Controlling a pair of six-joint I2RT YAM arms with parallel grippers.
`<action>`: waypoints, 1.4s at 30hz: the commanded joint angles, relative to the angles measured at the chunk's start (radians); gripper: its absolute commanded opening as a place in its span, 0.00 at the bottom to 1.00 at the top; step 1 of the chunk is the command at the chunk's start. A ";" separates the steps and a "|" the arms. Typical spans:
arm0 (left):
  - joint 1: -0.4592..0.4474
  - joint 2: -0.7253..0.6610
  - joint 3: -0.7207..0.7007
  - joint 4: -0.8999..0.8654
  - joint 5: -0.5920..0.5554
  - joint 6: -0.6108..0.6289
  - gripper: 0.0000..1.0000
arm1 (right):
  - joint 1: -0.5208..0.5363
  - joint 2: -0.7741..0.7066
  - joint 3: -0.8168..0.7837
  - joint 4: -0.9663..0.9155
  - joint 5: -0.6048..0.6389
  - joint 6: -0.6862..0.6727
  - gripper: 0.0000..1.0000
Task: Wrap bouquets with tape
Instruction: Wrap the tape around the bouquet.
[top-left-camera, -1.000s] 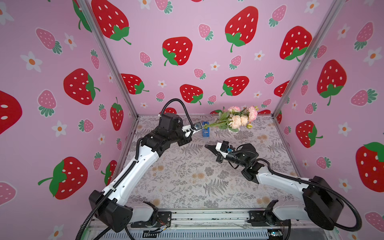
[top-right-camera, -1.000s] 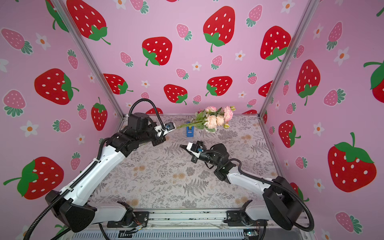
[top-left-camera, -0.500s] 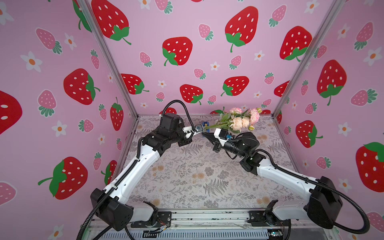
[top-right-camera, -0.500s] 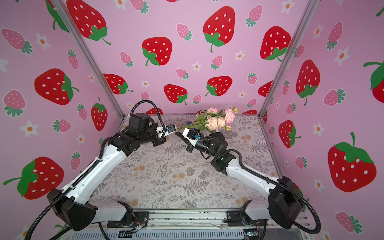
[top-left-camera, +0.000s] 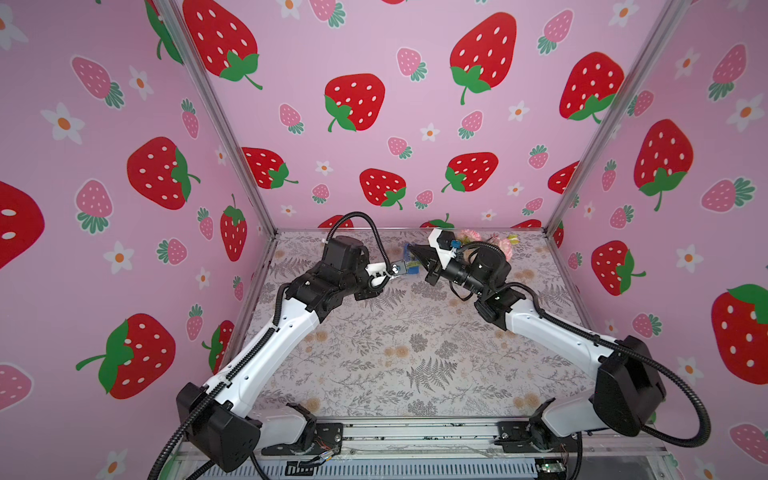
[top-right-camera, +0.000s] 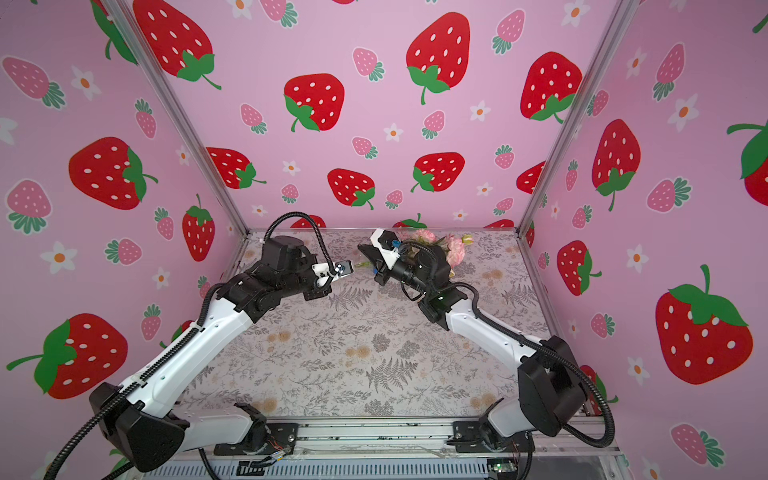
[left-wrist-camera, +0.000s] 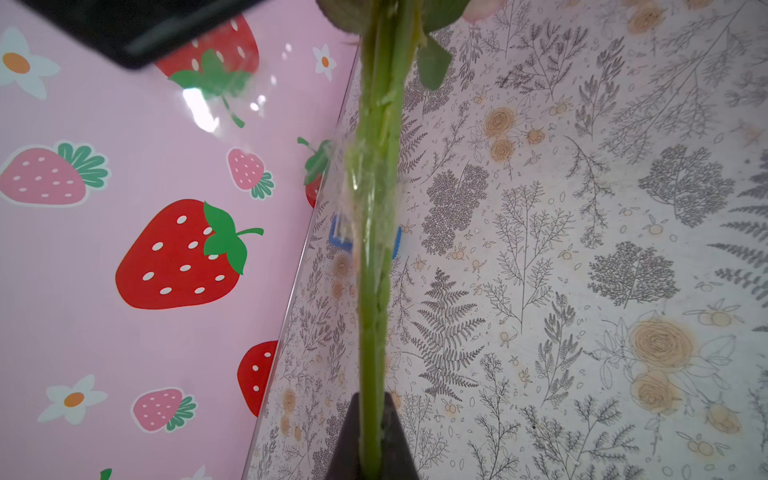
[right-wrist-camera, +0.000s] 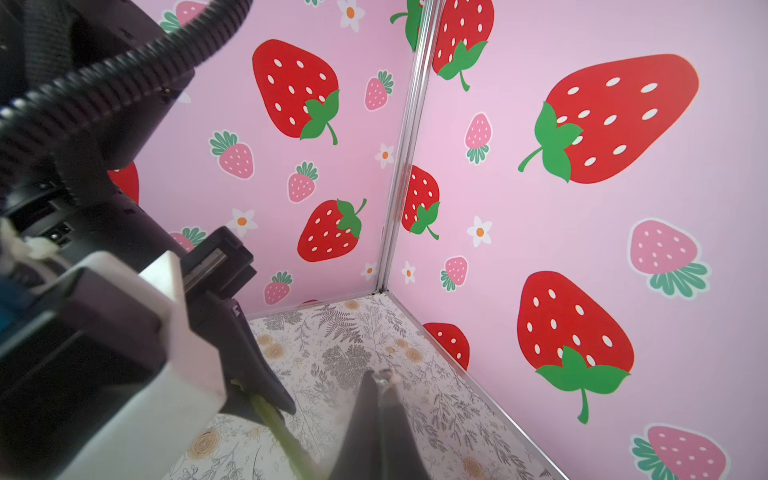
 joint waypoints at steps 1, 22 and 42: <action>-0.008 0.000 0.002 -0.039 0.004 0.041 0.00 | -0.007 0.008 0.080 -0.001 -0.022 0.012 0.00; -0.062 -0.018 -0.046 0.013 -0.078 0.124 0.00 | -0.029 0.262 0.538 -0.649 0.280 -0.150 0.20; -0.039 -0.005 -0.002 -0.093 0.003 0.003 0.00 | -0.051 0.169 0.738 -0.655 0.348 -0.307 0.51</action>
